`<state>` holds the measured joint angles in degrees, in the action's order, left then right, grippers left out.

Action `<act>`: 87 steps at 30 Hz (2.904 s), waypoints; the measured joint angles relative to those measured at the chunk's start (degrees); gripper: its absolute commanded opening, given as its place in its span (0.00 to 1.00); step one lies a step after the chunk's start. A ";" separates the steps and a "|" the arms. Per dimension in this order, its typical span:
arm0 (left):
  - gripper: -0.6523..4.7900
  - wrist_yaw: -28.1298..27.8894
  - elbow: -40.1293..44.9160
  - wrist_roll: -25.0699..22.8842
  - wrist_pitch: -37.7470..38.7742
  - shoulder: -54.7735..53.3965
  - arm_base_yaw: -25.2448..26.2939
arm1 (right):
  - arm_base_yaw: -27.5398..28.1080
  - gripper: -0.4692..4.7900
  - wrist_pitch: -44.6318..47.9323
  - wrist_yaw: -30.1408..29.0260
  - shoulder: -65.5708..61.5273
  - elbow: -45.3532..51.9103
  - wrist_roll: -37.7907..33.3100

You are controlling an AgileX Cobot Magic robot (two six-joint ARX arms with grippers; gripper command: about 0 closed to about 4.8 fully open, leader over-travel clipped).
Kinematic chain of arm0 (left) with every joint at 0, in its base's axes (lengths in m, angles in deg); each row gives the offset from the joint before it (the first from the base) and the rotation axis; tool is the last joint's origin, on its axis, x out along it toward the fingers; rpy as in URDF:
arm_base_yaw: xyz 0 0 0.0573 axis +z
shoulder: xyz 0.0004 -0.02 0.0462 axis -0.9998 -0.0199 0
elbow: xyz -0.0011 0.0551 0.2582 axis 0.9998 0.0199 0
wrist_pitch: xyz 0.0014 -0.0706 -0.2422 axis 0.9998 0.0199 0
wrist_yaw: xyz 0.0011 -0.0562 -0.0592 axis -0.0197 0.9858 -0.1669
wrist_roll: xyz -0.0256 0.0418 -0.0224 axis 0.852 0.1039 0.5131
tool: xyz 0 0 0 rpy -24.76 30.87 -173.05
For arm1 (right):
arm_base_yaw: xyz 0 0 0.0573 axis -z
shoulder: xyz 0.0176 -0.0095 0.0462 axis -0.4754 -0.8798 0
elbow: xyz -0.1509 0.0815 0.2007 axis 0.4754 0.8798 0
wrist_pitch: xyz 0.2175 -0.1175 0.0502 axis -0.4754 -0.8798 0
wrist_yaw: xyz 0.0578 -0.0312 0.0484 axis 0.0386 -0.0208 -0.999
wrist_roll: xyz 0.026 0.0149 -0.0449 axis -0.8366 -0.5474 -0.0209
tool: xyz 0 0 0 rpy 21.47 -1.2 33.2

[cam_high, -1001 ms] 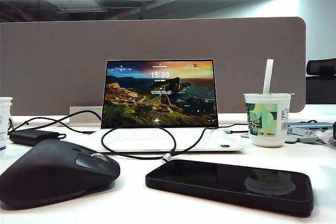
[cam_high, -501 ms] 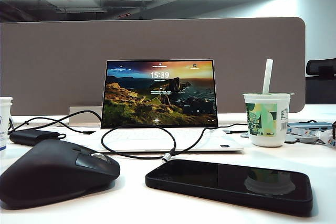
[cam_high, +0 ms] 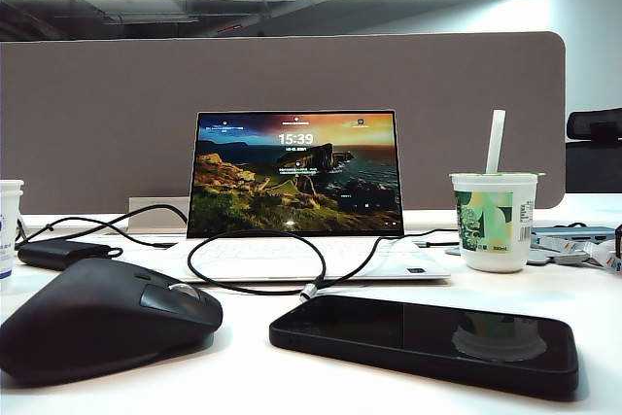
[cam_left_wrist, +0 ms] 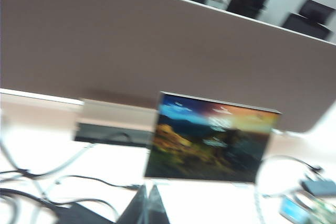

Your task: Pick up the black phone, pick up the charger plug, insert the charger plug into the phone's charging port, and finally place the connected phone back on the desk.

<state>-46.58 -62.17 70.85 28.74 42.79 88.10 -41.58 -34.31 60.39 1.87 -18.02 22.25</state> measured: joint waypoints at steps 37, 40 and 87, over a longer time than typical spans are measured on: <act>0.11 -4.42 0.61 20.65 3.76 -17.25 -48.33 | -8.85 0.09 -19.41 -11.56 -13.90 1.99 17.38; 0.11 -5.79 1.51 23.41 2.32 -18.05 -49.57 | -8.76 0.09 -17.00 -11.45 -13.90 3.93 19.02; 0.84 9.64 13.18 37.29 -15.87 -35.89 -51.87 | -8.87 0.09 2.25 -21.14 -25.64 19.47 32.06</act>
<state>-36.95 -48.99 108.13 12.87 6.90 36.24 -50.45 -32.06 39.26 -23.77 1.45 54.32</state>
